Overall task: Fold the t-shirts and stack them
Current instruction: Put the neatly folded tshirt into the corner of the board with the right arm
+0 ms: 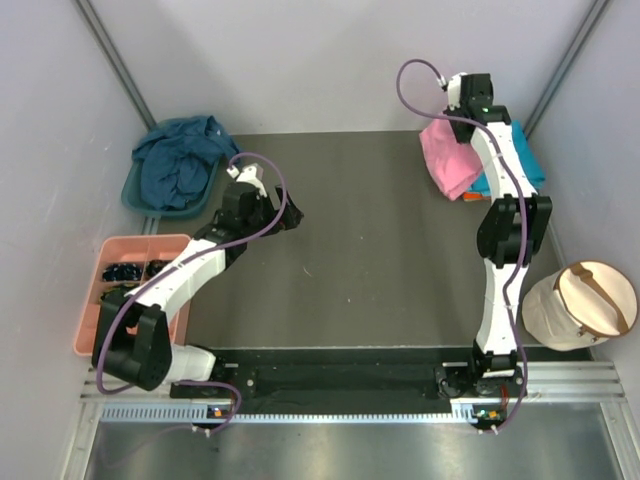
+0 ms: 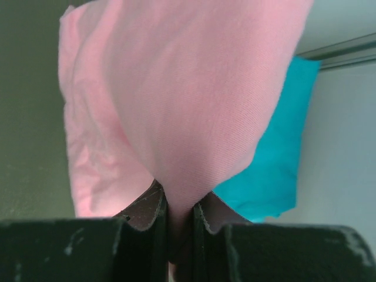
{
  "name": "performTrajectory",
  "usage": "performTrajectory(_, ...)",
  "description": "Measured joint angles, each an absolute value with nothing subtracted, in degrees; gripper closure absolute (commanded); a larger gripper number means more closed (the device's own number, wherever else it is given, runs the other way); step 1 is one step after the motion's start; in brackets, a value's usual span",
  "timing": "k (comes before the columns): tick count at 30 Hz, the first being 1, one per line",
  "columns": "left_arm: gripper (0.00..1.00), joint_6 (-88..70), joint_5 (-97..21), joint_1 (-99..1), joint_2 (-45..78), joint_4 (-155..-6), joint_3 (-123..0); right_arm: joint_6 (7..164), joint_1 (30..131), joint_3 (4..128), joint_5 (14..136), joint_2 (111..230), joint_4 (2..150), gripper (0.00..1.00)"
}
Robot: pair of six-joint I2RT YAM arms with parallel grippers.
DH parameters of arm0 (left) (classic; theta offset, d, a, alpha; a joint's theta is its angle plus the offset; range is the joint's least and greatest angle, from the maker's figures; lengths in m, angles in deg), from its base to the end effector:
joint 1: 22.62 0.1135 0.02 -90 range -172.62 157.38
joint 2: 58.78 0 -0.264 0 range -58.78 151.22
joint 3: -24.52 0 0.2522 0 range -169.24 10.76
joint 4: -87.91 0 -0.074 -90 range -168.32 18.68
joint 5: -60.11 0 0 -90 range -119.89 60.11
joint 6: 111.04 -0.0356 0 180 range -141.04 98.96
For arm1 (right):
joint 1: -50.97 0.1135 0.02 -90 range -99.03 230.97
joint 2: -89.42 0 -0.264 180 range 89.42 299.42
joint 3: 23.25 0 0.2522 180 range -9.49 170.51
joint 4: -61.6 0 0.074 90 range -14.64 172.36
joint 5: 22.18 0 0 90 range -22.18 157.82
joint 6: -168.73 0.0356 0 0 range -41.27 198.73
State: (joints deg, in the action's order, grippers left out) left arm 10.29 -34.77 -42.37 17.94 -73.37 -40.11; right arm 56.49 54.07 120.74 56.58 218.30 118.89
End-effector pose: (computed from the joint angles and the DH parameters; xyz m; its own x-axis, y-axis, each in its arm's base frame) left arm 0.2813 -0.1042 0.2615 -0.6226 -0.3269 -0.7110 0.0957 0.8699 -0.4838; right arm 0.5095 0.0206 0.3116 -0.6551 -0.4073 -0.6364 -0.1694 0.9000 -0.4016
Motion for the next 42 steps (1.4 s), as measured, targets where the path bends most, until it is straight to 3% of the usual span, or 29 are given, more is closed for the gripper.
performTrajectory(15,0.01,10.29,-34.95,-41.78,19.3,-73.4,-40.13,52.67,53.67,123.04,51.46,217.1,114.19,1.0)
performTrajectory(42,0.01,10.33,-35.89,-41.36,24.26,-73.29,-42.8,52.95,45.22,120.11,52.99,216.09,112.13,1.0)
